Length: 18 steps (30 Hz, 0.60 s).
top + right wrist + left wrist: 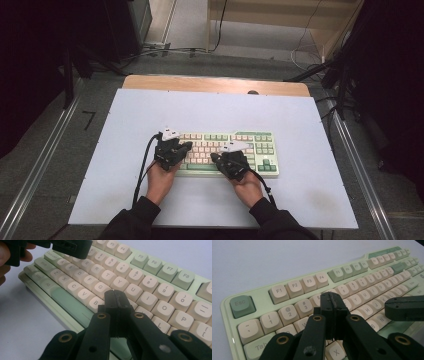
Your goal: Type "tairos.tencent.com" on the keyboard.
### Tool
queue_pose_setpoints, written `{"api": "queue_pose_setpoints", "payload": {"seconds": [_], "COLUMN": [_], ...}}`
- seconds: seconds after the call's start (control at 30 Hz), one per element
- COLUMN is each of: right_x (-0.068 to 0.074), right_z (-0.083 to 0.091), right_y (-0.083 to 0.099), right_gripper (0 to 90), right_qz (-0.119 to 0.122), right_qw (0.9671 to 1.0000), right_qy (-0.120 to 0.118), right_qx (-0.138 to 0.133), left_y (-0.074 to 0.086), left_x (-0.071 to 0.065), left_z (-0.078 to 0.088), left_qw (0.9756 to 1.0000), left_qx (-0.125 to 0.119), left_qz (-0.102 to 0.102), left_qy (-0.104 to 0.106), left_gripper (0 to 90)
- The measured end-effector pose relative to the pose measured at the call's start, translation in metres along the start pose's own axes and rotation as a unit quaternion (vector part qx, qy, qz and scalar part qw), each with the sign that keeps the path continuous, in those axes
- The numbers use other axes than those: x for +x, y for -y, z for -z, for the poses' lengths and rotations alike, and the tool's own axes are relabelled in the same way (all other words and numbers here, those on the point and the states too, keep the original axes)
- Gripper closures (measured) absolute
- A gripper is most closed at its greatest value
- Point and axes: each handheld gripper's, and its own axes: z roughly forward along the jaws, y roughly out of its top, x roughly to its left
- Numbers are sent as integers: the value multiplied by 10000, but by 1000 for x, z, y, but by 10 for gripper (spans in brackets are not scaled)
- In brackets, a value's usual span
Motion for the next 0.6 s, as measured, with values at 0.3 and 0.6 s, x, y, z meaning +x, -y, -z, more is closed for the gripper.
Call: {"api": "queue_pose_setpoints", "payload": {"seconds": [0.3, 0.6], "right_x": [2, 3], "right_z": [-3, -5], "right_y": [0, 1], "right_gripper": [873, 873], "right_qz": [37, 76], "right_qw": [10000, 10000], "right_qy": [-16, 2], "right_qx": [34, 62], "left_y": [0, 0], "left_x": [-1, -1], "left_z": [-1, 0], "left_qw": [10000, 10000], "left_qx": [-5, -10], "left_qz": [14, 10], "left_qy": [26, 45], "left_gripper": [900, 900]}}
